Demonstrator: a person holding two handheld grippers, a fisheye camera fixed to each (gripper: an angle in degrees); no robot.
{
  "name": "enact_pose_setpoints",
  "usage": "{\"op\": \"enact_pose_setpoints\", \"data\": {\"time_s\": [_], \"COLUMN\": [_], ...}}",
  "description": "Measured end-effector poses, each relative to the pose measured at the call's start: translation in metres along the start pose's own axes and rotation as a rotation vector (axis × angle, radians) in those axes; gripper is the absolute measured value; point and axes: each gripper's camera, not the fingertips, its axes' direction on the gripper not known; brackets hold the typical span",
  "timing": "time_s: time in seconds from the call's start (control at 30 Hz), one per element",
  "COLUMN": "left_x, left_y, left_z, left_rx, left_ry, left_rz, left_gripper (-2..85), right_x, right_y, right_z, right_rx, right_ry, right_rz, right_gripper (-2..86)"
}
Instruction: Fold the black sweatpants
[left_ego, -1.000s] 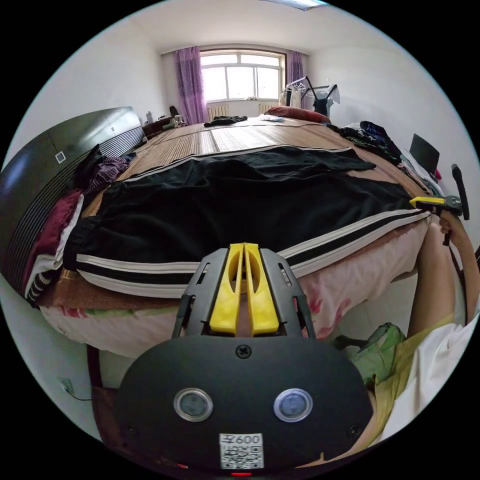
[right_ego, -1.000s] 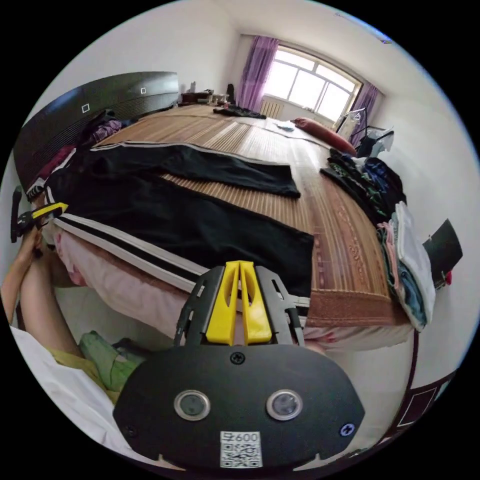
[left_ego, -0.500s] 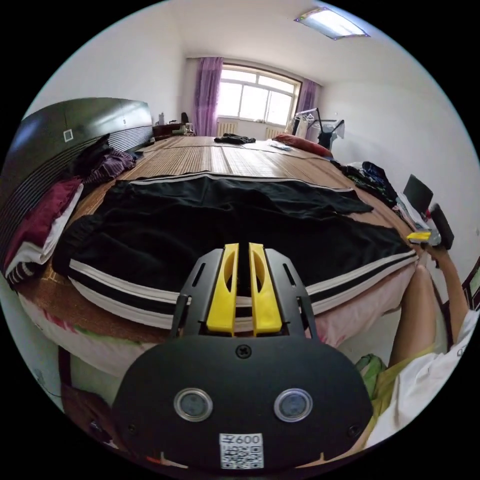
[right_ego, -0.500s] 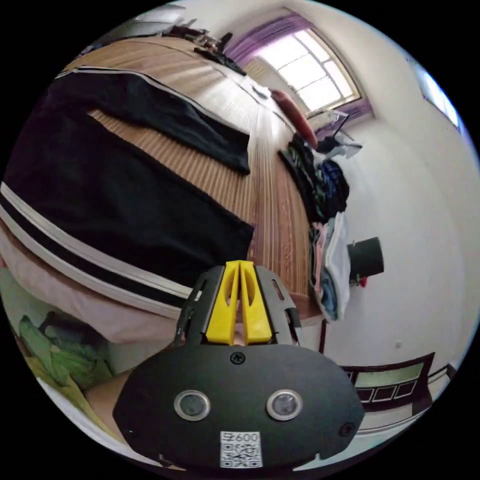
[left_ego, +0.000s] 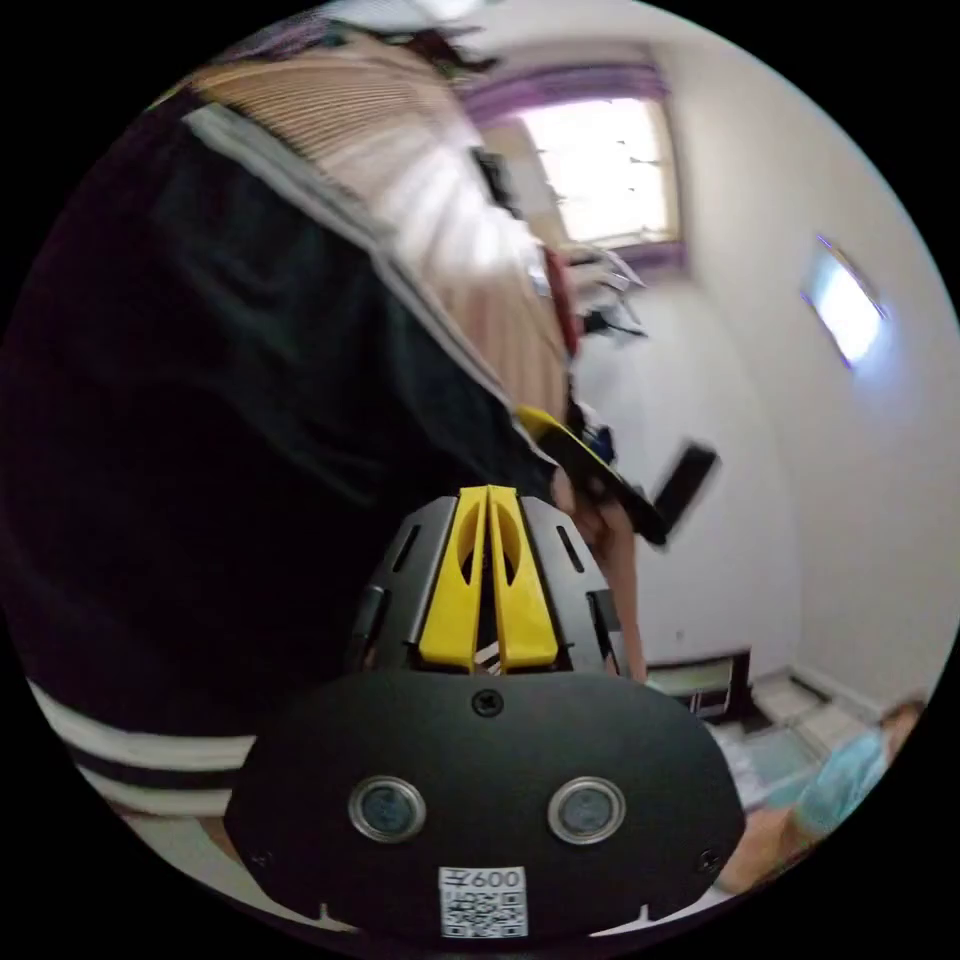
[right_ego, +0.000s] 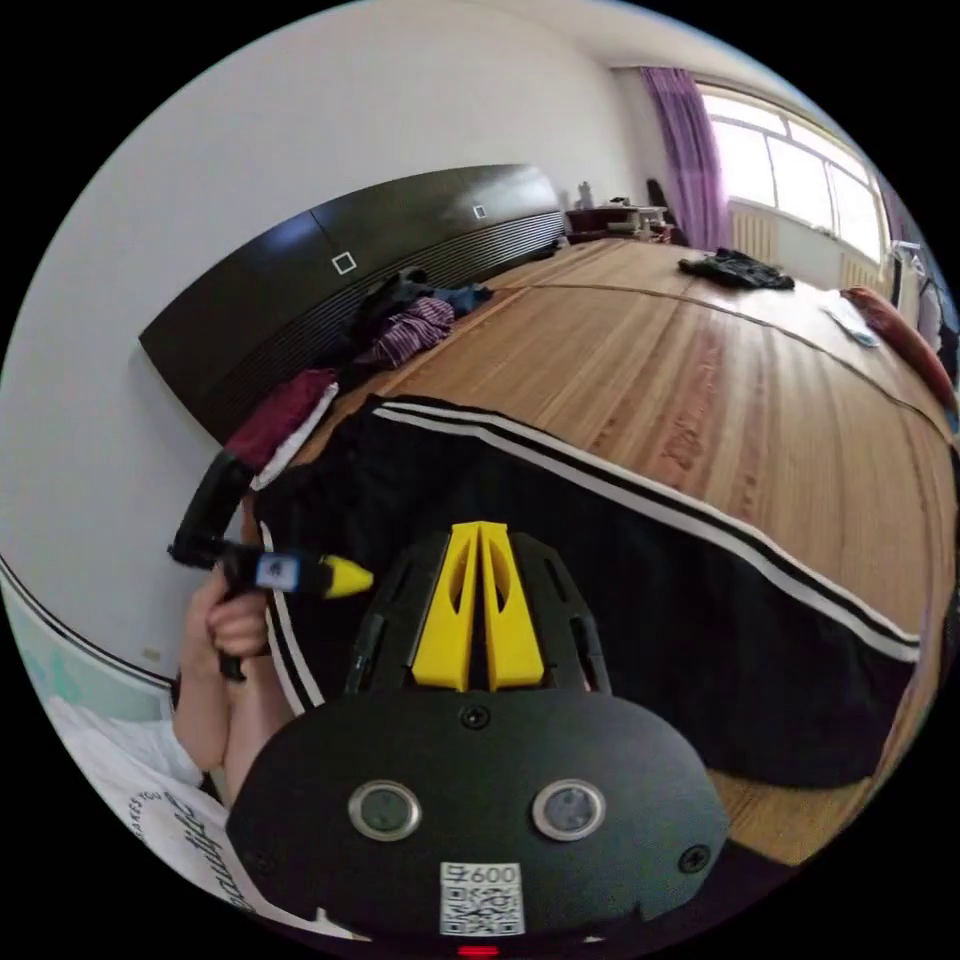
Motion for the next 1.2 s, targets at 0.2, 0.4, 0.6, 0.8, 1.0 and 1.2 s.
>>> {"op": "enact_pose_setpoints", "data": {"time_s": [0.2,0.4,0.6,0.8,1.0,1.2], "left_x": [-0.009,-0.008,-0.022,-0.022,-0.036,-0.051], "left_y": [-0.025,-0.081,-0.100,-0.134,-0.151,-0.170], "left_z": [-0.064,-0.069,-0.095,-0.112,-0.115,-0.108], "left_rx": [0.294,0.169,0.206,0.213,0.203,0.151], "left_ry": [-0.057,-0.257,-0.147,-0.240,-0.200,-0.281], "left_rz": [0.031,0.031,-0.021,-0.029,-0.050,-0.058], "left_gripper": [0.3,0.2,0.2,0.3,0.3,0.2], "right_x": [-0.013,-0.014,0.024,0.047,0.063,0.126], "right_y": [-0.074,-0.066,-0.071,-0.080,-0.104,-0.101], "right_z": [0.160,0.234,0.279,0.281,0.267,0.338], "right_rx": [-0.137,-0.211,-0.281,-0.249,-0.210,-0.297], "right_ry": [0.172,0.201,0.211,0.185,0.213,0.286], "right_rz": [-0.281,-0.439,-0.450,-0.449,-0.477,-0.318], "right_gripper": [0.2,9.0,6.0,-0.4,-0.8,-0.1]}}
